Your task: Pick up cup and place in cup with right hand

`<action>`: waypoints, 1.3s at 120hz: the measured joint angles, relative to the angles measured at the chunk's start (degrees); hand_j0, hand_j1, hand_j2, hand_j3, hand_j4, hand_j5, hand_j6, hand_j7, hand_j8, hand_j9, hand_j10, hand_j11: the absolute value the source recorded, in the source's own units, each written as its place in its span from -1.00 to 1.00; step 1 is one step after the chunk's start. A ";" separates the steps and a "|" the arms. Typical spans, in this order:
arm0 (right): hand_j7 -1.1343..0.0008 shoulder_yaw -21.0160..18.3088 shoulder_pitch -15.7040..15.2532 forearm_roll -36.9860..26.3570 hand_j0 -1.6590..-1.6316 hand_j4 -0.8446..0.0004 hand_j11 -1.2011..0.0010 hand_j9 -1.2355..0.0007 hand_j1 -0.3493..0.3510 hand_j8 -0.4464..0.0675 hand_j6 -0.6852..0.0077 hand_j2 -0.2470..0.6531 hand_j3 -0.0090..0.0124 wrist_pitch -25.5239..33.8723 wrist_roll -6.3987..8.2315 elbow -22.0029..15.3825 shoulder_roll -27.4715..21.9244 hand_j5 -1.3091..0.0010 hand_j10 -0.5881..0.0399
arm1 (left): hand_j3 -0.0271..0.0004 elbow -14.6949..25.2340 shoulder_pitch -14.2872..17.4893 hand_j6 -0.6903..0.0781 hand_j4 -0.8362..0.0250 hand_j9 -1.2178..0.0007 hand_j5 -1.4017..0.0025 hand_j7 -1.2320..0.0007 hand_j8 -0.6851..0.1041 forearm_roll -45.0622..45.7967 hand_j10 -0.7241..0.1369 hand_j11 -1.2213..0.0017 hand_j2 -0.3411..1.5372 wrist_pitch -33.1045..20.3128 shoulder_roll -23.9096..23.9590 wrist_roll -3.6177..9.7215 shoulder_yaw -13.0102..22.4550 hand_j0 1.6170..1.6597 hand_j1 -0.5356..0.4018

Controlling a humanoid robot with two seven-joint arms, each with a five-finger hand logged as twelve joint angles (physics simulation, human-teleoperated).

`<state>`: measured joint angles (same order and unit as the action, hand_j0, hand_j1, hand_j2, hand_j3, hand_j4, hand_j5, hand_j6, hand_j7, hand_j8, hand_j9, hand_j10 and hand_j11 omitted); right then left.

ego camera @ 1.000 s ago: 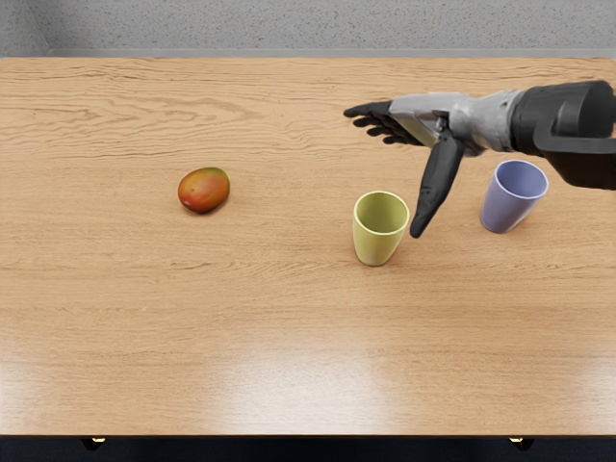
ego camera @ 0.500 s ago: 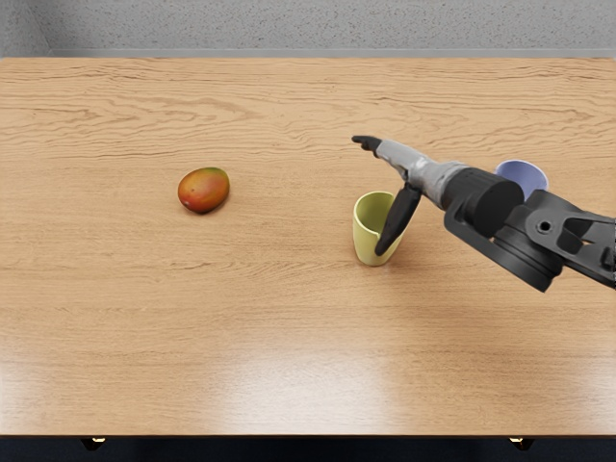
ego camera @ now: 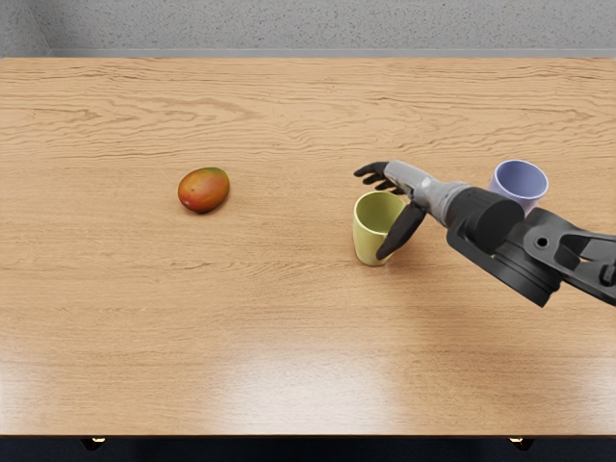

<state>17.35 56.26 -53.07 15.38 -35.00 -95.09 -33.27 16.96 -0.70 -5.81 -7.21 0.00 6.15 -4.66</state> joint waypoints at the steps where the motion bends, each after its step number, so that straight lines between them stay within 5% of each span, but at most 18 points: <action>1: 0.53 0.00 -0.01 0.01 -0.93 0.51 0.55 0.56 -0.30 -0.07 0.37 -0.54 -0.16 0.00 0.00 0.01 0.00 0.59 0.21 | 0.97 0.00 0.00 0.80 0.94 1.00 1.00 1.00 0.74 0.00 0.68 1.00 -0.64 0.00 0.00 0.00 0.00 0.92 0.89; 20: 0.42 -0.03 -0.15 0.05 -0.93 0.39 0.45 0.46 -0.13 -0.26 0.24 -0.56 -0.16 -0.10 0.00 0.07 -0.20 0.49 0.06 | 0.97 0.00 0.00 0.80 0.94 1.00 1.00 1.00 0.74 0.00 0.68 1.00 -0.64 0.00 0.00 0.00 0.00 0.92 0.89; 31: 0.22 0.02 -0.09 0.10 -0.92 0.19 0.26 0.28 0.16 -0.60 -0.02 -0.60 -0.16 -1.39 0.00 0.07 -0.78 0.32 -0.22 | 0.97 0.00 0.00 0.80 0.94 1.00 1.00 1.00 0.74 0.00 0.68 1.00 -0.64 0.00 0.00 0.00 0.00 0.92 0.89; 37: 0.11 0.09 -0.06 0.07 -0.84 0.08 0.15 0.18 0.22 -0.51 -0.05 -0.52 -0.21 -2.11 0.01 0.07 -1.00 0.23 -0.36 | 0.97 0.00 0.04 0.80 0.94 1.00 1.00 1.00 0.74 0.00 0.68 1.00 -0.64 0.00 0.00 0.00 0.00 0.92 0.89; 46: 0.00 0.14 -0.04 0.10 -0.77 -0.04 0.04 0.07 0.32 -0.30 0.09 -0.41 -0.20 -2.72 0.02 0.06 -1.17 0.13 -0.26 | 0.97 0.00 0.00 0.80 0.94 1.00 1.00 1.00 0.74 0.00 0.68 1.00 -0.64 0.00 0.00 0.00 -0.01 0.92 0.89; 63: -0.13 0.11 -0.05 0.04 -0.66 0.09 -0.09 -0.05 0.47 -0.09 0.28 -0.29 -0.22 -3.15 0.01 0.17 -1.28 0.02 -0.15 | 0.96 0.00 0.00 0.80 0.94 1.00 1.00 1.00 0.74 0.00 0.68 1.00 -0.64 0.00 0.00 0.00 -0.01 0.92 0.89; 71: -0.17 0.08 0.08 0.30 -0.61 0.19 -0.14 -0.10 0.61 0.03 0.36 -0.08 -0.20 -3.29 0.01 0.24 -1.27 -0.04 -0.08 | 0.96 0.00 0.00 0.80 0.94 1.00 1.00 1.00 0.74 0.00 0.68 1.00 -0.64 0.00 0.00 0.00 -0.01 0.92 0.89; 83: -0.20 0.42 0.53 0.49 -0.51 0.21 -0.19 -0.15 0.58 0.05 0.39 -0.09 -0.08 -3.71 0.01 0.30 -1.32 -0.10 -0.09 | 0.96 0.00 0.00 0.80 0.94 1.00 1.00 1.00 0.74 -0.01 0.68 1.00 -0.64 0.00 0.00 0.00 -0.01 0.92 0.89; 99: -0.23 1.24 2.91 2.43 -0.41 0.33 -0.24 -0.21 0.67 0.17 0.50 0.00 -0.20 -5.70 0.01 0.30 -2.17 -0.18 -0.04 | 0.96 0.00 0.00 0.80 0.94 1.00 1.00 1.00 0.74 -0.01 0.68 1.00 -0.64 0.00 0.00 0.00 -0.01 0.92 0.89; 130: -0.27 4.91 8.83 7.92 -0.24 0.42 -0.27 -0.26 0.70 0.29 0.55 0.10 -0.21 -13.59 -0.01 0.31 -9.84 -0.28 0.01 | 0.97 0.00 0.00 0.80 0.94 1.00 1.00 1.00 0.74 0.00 0.68 1.00 -0.64 0.00 0.00 0.00 0.00 0.92 0.89; 156: -0.29 6.90 10.40 8.75 -0.32 0.26 -0.27 -0.26 0.48 0.06 0.37 -0.15 -0.18 -14.94 -0.01 1.51 -15.06 -0.25 -0.17 | 0.97 0.00 0.00 0.80 0.94 1.00 1.00 1.00 0.74 0.00 0.68 1.00 -0.64 0.00 0.00 0.00 0.00 0.92 0.89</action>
<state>24.24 66.66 -44.32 0.44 -35.01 -93.58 -48.33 16.96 -0.70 -5.81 -7.21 0.00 6.15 -4.67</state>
